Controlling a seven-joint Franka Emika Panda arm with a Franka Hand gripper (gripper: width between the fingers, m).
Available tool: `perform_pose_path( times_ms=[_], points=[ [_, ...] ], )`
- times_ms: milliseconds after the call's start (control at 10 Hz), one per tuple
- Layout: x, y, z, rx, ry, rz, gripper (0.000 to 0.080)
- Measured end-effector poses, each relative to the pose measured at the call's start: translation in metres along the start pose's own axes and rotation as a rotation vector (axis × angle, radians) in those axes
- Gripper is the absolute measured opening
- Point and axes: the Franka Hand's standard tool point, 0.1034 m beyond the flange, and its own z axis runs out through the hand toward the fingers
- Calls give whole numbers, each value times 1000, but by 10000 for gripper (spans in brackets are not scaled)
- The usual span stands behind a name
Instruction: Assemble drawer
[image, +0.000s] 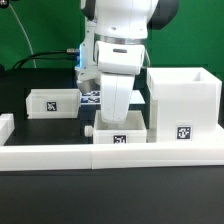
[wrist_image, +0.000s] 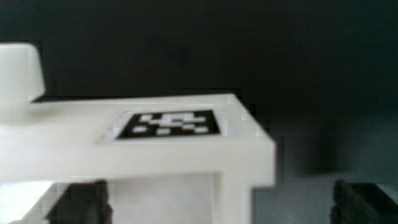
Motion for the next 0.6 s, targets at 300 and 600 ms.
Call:
perform_pose_path(
  times_ms=[300,600],
  points=[
    [-3,5,-6,-11,6,-10,649],
    [-27,10,-7,-9,93,-30,649]
  ],
)
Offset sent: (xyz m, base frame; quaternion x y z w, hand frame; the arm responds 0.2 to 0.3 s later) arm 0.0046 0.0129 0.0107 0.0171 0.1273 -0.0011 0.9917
